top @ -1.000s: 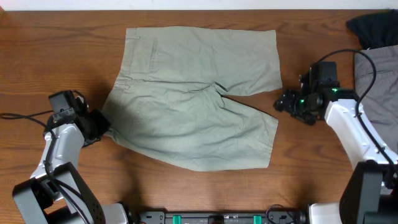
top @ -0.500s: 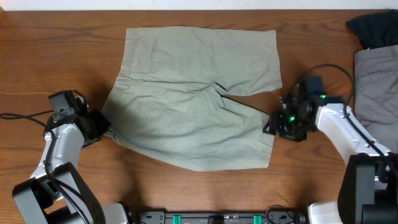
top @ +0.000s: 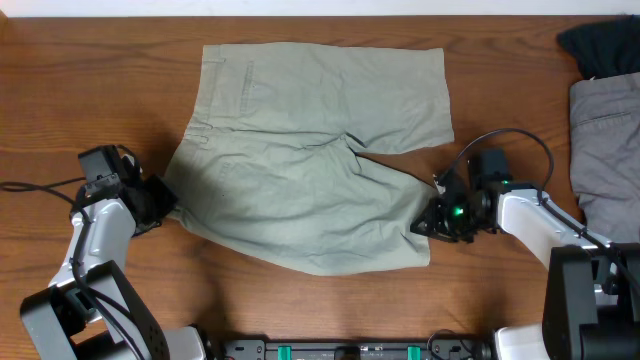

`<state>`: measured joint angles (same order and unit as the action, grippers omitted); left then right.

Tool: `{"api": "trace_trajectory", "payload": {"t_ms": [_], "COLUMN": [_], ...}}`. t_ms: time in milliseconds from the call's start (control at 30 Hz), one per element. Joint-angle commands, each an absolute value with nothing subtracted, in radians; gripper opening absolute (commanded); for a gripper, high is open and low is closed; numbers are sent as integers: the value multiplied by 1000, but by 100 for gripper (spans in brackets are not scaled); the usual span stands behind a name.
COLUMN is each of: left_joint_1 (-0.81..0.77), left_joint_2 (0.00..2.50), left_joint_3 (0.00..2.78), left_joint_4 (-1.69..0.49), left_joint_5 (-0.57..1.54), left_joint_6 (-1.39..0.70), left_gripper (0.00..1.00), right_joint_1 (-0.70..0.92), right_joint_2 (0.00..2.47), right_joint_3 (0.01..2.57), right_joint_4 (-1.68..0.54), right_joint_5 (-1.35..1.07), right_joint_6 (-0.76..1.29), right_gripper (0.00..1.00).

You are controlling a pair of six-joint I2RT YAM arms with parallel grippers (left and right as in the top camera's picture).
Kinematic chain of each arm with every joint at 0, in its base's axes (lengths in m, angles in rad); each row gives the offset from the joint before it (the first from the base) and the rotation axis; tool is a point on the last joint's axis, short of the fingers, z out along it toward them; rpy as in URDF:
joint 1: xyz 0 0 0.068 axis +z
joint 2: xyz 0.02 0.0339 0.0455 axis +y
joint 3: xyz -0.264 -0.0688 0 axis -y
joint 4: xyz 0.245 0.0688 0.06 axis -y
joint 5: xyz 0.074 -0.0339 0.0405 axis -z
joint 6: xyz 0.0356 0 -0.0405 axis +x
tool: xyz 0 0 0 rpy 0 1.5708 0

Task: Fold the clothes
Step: 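Pull the right leg hem rightward with the right gripper to flatten it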

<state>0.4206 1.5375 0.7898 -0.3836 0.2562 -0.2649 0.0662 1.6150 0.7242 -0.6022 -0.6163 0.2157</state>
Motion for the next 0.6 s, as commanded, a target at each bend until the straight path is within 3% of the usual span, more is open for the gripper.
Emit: {"api": "trace_trajectory", "payload": {"t_ms": [0,300,467,567], "left_joint_1": [419,419,419,419], "left_joint_2": [1534,1534,1534,1534], "left_joint_3": [797,797,797,797], "left_joint_4": [-379,-375,-376,-376], "left_joint_5": [254,254,254,254], "left_joint_6": [-256,-256,-256,-256], "left_gripper": [9,9,9,9], "right_joint_1": [80,105,146,142], "right_joint_2": [1614,1568,1569,1571], "right_joint_3": [752,999,1040,1039], "right_joint_4": [-624,-1051,-1051,-1044], "right_joint_5": [-733,-842,-850,-731], "right_joint_6": [197,269,337,366], "right_gripper": [1,1,1,1]}}
